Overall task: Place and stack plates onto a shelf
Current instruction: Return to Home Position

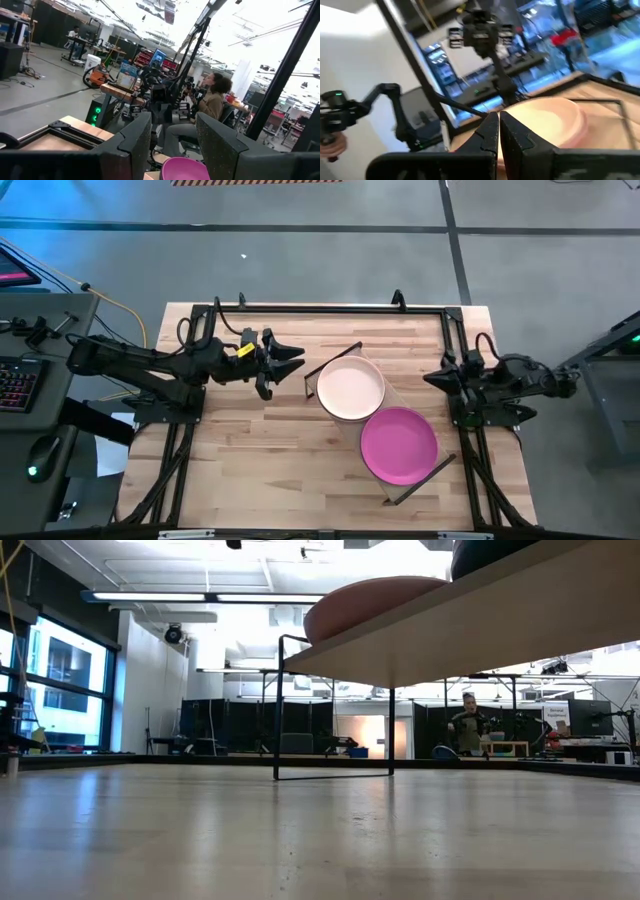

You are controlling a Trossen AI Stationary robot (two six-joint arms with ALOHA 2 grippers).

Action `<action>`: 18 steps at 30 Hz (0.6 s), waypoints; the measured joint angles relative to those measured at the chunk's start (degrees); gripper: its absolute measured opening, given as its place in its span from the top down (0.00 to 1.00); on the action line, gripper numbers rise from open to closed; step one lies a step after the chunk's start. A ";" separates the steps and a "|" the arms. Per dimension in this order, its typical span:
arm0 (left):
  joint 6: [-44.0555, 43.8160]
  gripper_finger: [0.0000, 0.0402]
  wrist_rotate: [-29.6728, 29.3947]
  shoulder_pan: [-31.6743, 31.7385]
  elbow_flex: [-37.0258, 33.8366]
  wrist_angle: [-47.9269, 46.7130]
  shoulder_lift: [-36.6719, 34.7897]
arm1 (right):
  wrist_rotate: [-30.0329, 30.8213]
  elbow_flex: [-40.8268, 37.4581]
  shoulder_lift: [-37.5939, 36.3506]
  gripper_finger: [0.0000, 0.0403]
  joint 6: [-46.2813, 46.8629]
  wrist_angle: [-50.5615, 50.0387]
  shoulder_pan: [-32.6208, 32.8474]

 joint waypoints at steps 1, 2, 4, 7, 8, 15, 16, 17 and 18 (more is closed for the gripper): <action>0.00 0.63 0.00 0.00 0.00 0.01 0.00 | -0.84 -1.46 0.03 1.00 -0.59 2.90 0.00; 0.00 0.63 0.00 0.00 0.00 0.01 0.00 | -1.62 -2.76 0.09 1.00 -1.04 4.93 0.00; 0.01 0.63 0.00 0.00 0.00 0.01 0.00 | -2.94 -5.09 0.70 1.00 -1.28 9.53 0.00; 0.00 0.63 -0.42 0.00 0.00 0.01 0.00 | -2.81 -8.14 0.72 1.00 -0.84 13.24 -0.24; 0.02 0.63 -0.67 0.00 0.00 -0.01 0.00 | -2.78 -8.85 0.72 1.00 -0.79 14.31 -0.63; 0.02 0.63 -1.88 0.00 0.00 -0.67 0.00 | -5.84 -10.46 0.50 1.00 0.23 13.88 -5.59; 0.02 0.63 -1.88 0.00 0.00 -0.94 0.00 | -6.49 -10.46 0.48 1.00 -0.48 13.93 -5.93; 0.02 0.63 -1.88 0.00 0.00 -1.21 0.02 | -7.24 -10.46 0.46 1.00 -1.03 13.94 -6.15; 0.02 0.63 -1.88 0.00 0.00 -1.37 0.00 | -7.51 -10.46 0.46 1.00 -1.49 13.86 -6.27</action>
